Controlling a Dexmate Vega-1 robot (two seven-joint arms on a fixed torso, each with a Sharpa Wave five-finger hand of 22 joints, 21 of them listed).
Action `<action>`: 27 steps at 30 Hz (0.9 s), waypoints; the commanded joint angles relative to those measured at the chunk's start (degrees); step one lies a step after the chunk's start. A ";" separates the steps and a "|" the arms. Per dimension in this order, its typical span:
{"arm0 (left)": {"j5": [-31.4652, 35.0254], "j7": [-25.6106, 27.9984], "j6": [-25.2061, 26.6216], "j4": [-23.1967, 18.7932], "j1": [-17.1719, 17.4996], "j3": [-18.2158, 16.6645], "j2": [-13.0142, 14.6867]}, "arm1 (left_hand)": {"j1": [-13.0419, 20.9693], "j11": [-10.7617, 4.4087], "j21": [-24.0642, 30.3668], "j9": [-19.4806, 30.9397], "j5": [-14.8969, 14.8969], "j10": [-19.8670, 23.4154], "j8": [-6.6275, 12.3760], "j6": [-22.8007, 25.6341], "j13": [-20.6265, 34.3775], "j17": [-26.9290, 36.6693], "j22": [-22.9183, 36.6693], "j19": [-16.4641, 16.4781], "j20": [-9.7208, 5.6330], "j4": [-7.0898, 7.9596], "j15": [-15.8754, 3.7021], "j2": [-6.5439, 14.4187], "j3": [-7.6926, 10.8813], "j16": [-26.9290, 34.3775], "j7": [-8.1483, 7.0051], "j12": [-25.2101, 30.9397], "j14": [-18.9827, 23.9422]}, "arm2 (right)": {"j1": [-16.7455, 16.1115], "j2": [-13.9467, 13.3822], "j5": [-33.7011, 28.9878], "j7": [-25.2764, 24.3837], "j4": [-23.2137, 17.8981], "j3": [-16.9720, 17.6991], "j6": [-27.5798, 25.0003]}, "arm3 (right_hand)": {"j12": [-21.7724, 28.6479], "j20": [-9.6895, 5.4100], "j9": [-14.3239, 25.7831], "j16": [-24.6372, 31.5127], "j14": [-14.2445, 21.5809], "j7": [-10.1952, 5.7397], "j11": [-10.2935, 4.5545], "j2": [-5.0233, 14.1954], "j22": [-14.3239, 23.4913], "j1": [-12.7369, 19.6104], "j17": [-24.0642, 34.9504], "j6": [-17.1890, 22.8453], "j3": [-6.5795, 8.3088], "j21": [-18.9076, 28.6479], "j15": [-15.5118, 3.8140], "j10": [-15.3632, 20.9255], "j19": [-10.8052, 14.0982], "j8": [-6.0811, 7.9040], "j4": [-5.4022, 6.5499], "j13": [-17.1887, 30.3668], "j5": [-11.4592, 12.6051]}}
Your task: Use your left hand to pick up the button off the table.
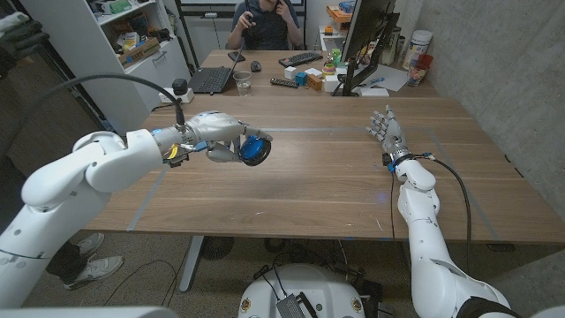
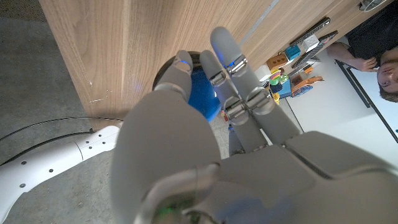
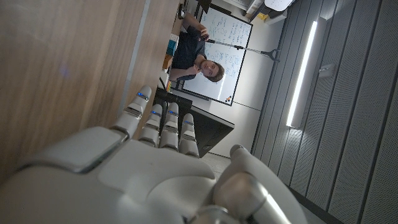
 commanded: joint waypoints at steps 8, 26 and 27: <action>-0.81 0.90 -1.28 -0.53 -0.74 -2.47 -1.95 | -4.40 -9.66 0.41 1.23 0.28 10.02 0.13 23.44 8.28 0.26 0.12 0.59 -0.19 4.46 -0.60 5.59 5.14 -0.16 15.64 -0.37 0.09 | 0.76 -0.11 -0.31 -0.39 0.96 0.03 0.36 | -0.01 -0.12 0.16 -0.06 0.42 -0.27 0.40 -0.15 0.25 0.26 0.18 0.49 -0.26 -0.01 0.10 0.14 -0.24 0.42 0.09 0.05 0.19; -0.54 0.15 -1.47 -0.02 -1.68 -1.82 -2.12 | -5.17 -9.99 0.70 1.25 0.31 10.76 -0.06 24.00 8.71 0.56 0.08 0.51 -0.22 4.49 -0.74 5.73 5.94 -0.37 15.56 -0.64 0.49 | 1.25 -0.26 -0.36 -0.43 1.70 0.06 0.53 | 0.00 -0.11 0.16 -0.08 0.42 -0.27 0.34 -0.12 0.25 0.30 0.18 0.55 -0.42 0.01 0.10 0.18 -0.28 0.43 0.07 0.06 0.23; -0.62 -0.13 -1.27 -0.01 -1.79 -1.71 -2.04 | -5.20 -10.02 0.70 1.25 0.30 10.70 -0.10 23.95 8.72 0.56 0.08 0.50 -0.22 4.49 -0.73 5.72 5.96 -0.39 15.58 -0.68 0.50 | 1.33 -0.22 -0.26 -0.46 1.91 0.14 0.69 | -0.01 -0.13 0.16 -0.08 0.42 -0.25 0.43 -0.11 0.25 0.30 0.18 0.55 -0.43 0.01 0.10 0.17 -0.29 0.43 0.07 0.06 0.23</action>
